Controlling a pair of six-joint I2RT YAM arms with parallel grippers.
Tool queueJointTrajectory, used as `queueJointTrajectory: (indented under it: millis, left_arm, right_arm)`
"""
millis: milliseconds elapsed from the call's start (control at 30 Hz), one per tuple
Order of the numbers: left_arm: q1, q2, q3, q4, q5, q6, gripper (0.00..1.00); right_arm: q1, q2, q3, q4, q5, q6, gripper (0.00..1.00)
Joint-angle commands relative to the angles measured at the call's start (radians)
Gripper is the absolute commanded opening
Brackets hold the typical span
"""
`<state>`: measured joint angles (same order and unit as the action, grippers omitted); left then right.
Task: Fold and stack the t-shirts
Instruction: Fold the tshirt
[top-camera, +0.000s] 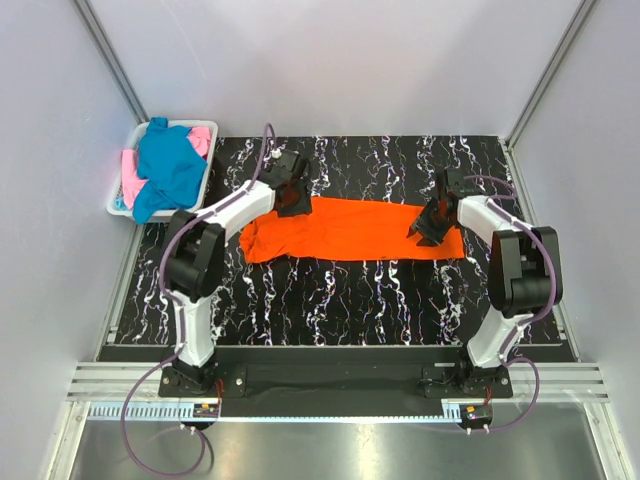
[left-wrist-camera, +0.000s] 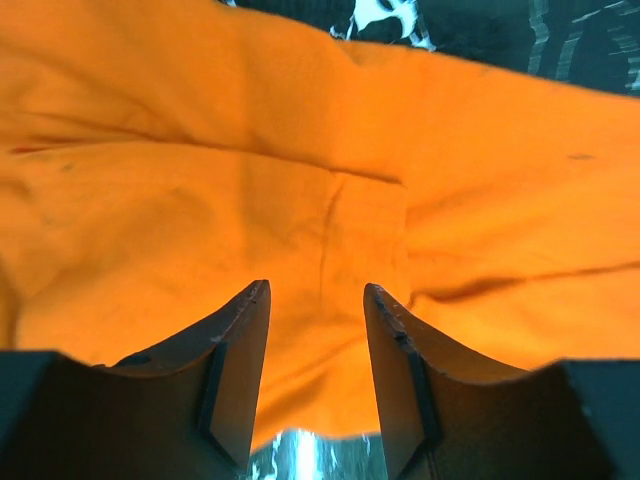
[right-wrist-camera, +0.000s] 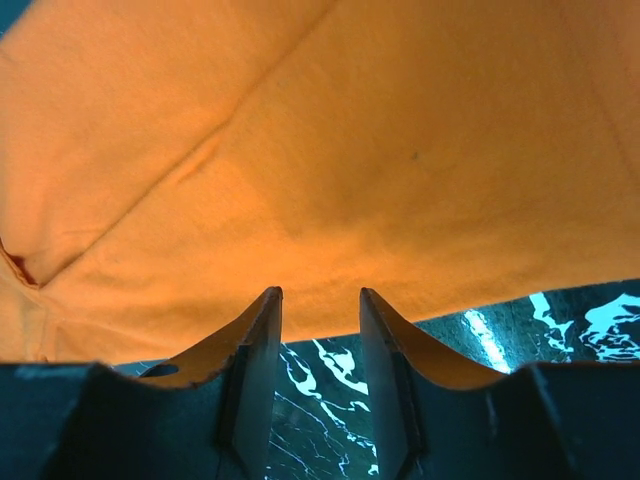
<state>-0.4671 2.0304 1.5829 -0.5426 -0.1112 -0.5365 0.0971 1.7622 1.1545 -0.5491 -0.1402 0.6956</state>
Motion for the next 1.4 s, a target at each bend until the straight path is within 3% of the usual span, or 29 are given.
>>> queueJointTrajectory:
  millis: [0, 300, 500, 1067, 1367]
  left_arm:
    - [0.002, -0.131, -0.052, 0.047, -0.027, -0.019, 0.48]
    - [0.002, -0.194, -0.13, -0.079, -0.01, -0.079, 0.48]
    - [0.002, -0.148, -0.11, -0.155, -0.036, -0.129, 0.47]
    - [0.019, 0.109, 0.149, -0.436, -0.143, -0.18, 0.44]
    - [0.102, 0.197, 0.261, -0.533, -0.168, -0.215, 0.41]
  right_arm:
    - [0.0, 0.032, 0.12, -0.032, 0.039, -0.051, 0.45]
    - [0.0, 0.239, 0.423, -0.202, 0.1, -0.172, 0.47]
    - [0.0, 0.347, 0.525, -0.291, 0.171, -0.242, 0.46]
    - [0.007, 0.418, 0.499, -0.341, 0.172, -0.297, 0.45]
    - [0.023, 0.372, 0.395, -0.345, 0.22, -0.286, 0.45]
